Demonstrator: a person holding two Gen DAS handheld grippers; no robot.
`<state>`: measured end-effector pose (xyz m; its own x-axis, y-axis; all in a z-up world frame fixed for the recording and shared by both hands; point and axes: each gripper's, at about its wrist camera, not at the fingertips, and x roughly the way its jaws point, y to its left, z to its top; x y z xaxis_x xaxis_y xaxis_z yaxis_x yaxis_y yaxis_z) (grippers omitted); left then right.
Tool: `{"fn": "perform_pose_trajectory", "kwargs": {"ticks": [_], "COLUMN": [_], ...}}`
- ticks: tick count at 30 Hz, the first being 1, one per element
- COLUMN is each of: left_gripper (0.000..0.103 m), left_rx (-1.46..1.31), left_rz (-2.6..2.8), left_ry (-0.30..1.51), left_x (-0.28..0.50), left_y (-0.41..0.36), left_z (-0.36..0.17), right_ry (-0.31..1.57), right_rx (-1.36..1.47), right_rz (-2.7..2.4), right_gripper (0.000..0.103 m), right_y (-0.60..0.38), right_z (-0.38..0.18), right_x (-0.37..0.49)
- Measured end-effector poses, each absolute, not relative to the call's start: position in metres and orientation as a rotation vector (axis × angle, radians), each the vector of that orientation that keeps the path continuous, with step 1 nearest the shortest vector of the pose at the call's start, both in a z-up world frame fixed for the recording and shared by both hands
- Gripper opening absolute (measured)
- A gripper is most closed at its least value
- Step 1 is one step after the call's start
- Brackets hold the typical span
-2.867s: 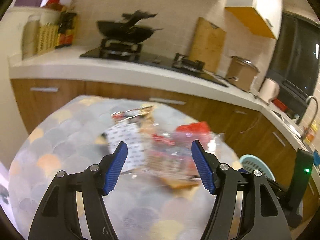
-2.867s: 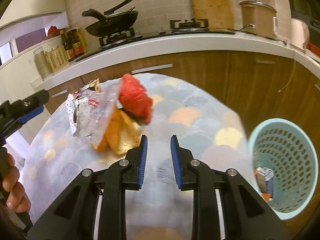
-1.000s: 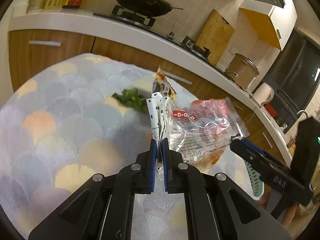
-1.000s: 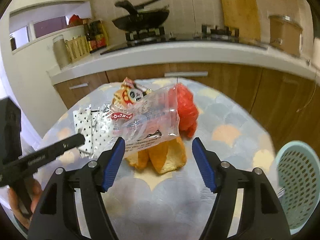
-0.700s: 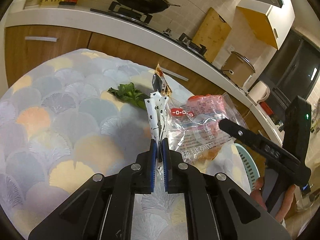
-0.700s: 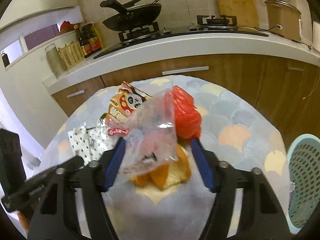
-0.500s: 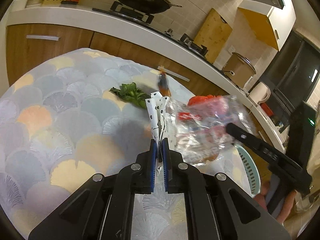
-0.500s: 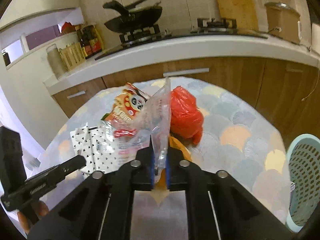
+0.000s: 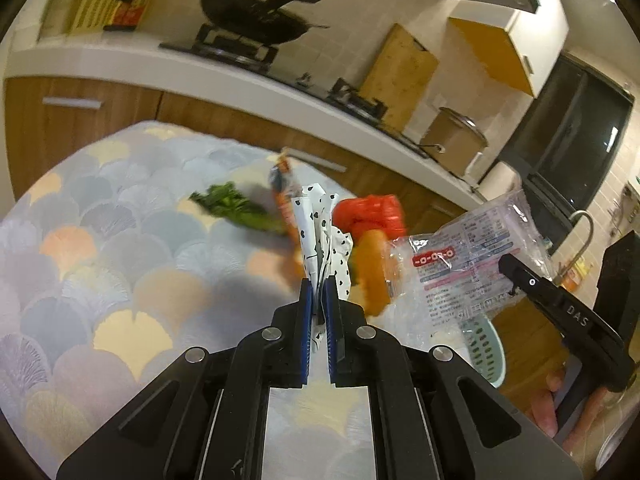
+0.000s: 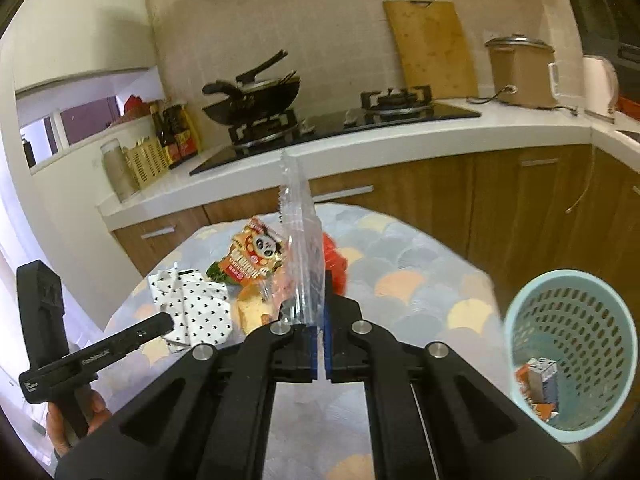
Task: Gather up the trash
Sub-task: 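Carry both bags over the basket and open both tools to drop them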
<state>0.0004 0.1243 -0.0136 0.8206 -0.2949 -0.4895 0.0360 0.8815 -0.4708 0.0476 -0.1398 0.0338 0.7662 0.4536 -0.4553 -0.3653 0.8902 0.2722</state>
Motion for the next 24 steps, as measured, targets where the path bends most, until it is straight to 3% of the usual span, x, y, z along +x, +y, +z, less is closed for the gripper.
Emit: {"fn": "perform_pose_trajectory", "kwargs": {"ticks": [11,24], "left_gripper": [0.004,0.005], "left_rx": [-0.368,-0.232], "left_rz": [-0.299,-0.451], "left_ry": [0.562,0.612], "left_x": [0.008,0.057], "left_y": [0.054,-0.074], "left_z": [0.019,0.025], "right_ry": [0.459,0.469], "right_rx": [0.232,0.253], "right_rz": [0.331,0.165], "right_gripper": [0.001,0.001], "right_y": [-0.217,-0.313], "right_z": [0.056,0.040], "right_x": [0.030,0.034]}}
